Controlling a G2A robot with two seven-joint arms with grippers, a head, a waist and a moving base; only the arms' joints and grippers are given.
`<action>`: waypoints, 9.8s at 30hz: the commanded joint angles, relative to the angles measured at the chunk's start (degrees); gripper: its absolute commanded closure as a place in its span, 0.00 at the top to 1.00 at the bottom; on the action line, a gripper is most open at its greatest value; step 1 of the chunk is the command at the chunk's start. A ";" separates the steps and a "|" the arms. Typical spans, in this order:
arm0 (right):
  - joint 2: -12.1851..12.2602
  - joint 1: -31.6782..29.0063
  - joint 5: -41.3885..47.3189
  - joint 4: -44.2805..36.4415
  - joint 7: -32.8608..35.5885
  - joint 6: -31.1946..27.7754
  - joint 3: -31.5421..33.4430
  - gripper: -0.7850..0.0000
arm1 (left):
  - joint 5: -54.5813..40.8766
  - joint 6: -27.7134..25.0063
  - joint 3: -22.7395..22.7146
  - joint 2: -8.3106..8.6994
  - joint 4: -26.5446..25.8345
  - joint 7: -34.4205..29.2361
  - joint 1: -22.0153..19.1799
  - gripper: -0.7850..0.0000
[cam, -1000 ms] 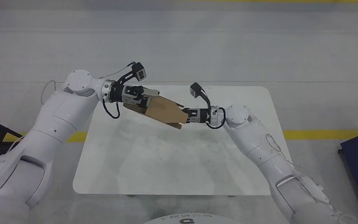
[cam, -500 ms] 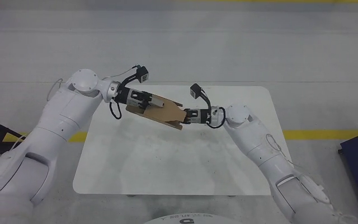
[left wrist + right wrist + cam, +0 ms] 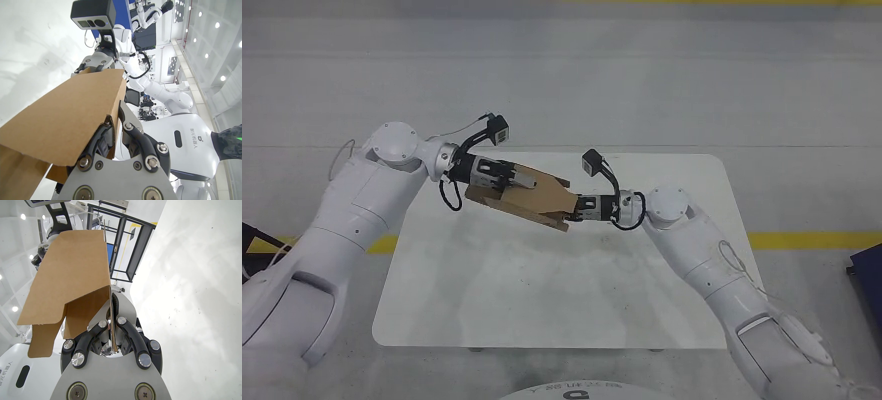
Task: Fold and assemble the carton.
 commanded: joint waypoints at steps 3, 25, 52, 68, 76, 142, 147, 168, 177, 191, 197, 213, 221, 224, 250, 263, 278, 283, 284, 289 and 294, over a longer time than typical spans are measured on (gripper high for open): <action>0.08 -0.64 1.05 -0.52 -0.08 -0.72 0.43 1.00 | -2.44 -1.06 -2.03 -0.22 0.15 2.64 0.32 0.00; 2.53 -6.28 14.30 -0.20 7.21 -8.14 11.35 1.00 | 1.59 -3.90 -6.15 -0.22 0.06 11.68 0.99 0.00; 1.13 -3.00 7.57 0.81 -16.47 1.27 9.35 1.00 | -15.94 34.27 -4.51 -4.38 -0.97 0.15 0.95 0.00; 0.35 -2.39 7.08 1.27 -10.83 -4.14 6.91 1.00 | -18.51 33.18 -3.53 -7.73 3.14 0.18 0.01 0.00; 0.14 -2.55 5.73 1.03 -11.03 -4.02 6.08 1.00 | -17.56 31.78 -3.87 -8.77 5.39 0.74 -0.89 0.00; -2.45 0.24 6.48 1.97 -8.79 -1.56 1.42 1.00 | -8.84 27.67 -7.93 -13.04 11.84 2.87 -1.07 0.00; -2.45 0.04 6.20 1.48 -8.79 -1.34 1.54 1.00 | -8.00 27.01 -8.13 -13.29 12.28 3.18 -1.10 0.00; -0.75 -3.37 8.31 4.85 -9.02 -3.92 8.55 1.00 | -5.41 23.12 -15.63 -10.31 15.01 0.24 -2.50 0.00; -0.75 -3.37 8.31 4.85 -9.02 -3.92 8.55 1.00 | -5.18 23.05 -15.57 -10.31 14.88 0.78 -2.31 0.00; 1.23 -10.60 -1.84 2.31 -18.66 -6.88 13.61 1.00 | 14.83 18.72 -8.68 -11.09 15.86 12.28 -1.29 0.00; 2.00 -13.78 -3.38 -0.95 -21.23 -6.55 16.26 1.00 | 17.63 11.63 -8.87 -10.97 15.91 13.82 -1.48 0.00; 1.46 -14.93 -16.08 -4.12 -36.64 -4.42 13.91 1.00 | 47.27 11.07 -2.41 -10.00 1.82 37.98 3.19 0.00; 1.39 -18.39 -20.15 -8.07 -45.68 -2.98 14.91 1.00 | 63.86 11.82 -1.83 -7.55 -10.62 39.37 8.18 0.00; 1.43 -19.35 -20.24 -9.24 -47.23 -2.37 15.76 1.00 | 66.84 13.87 -1.87 -6.81 -14.57 33.75 9.08 0.00; -0.26 -10.94 -30.66 -5.62 -43.88 10.42 8.58 1.00 | 40.32 0.68 -10.94 -3.73 -14.87 -0.89 9.35 0.00; -1.20 -7.13 -38.82 -4.06 -38.91 13.79 3.38 1.00 | 39.08 -1.08 -6.08 -4.06 -15.28 -2.17 6.47 0.00; -0.67 -6.67 -36.10 -2.85 -24.27 -1.55 2.31 1.00 | 35.29 -2.02 -2.66 -4.15 -14.01 -1.22 4.14 0.00; -0.49 -6.52 -34.81 -2.23 -21.36 -4.76 2.29 1.00 | 34.23 -2.51 -2.60 -4.33 -12.62 -0.52 3.73 0.00; -0.47 -6.46 -34.65 -2.07 -21.16 -5.02 2.32 1.00 | 34.06 -2.43 -2.66 -4.37 -12.30 -0.19 3.68 0.00; -0.34 -6.34 -31.89 -1.44 -18.92 -7.49 2.62 1.00 | 32.76 -2.34 -2.98 -4.55 -11.27 1.05 3.62 0.00; -0.29 -5.31 -27.31 -0.02 -13.55 -10.04 2.42 1.00 | 31.42 -2.37 -3.32 -4.73 -10.39 1.72 3.40 0.00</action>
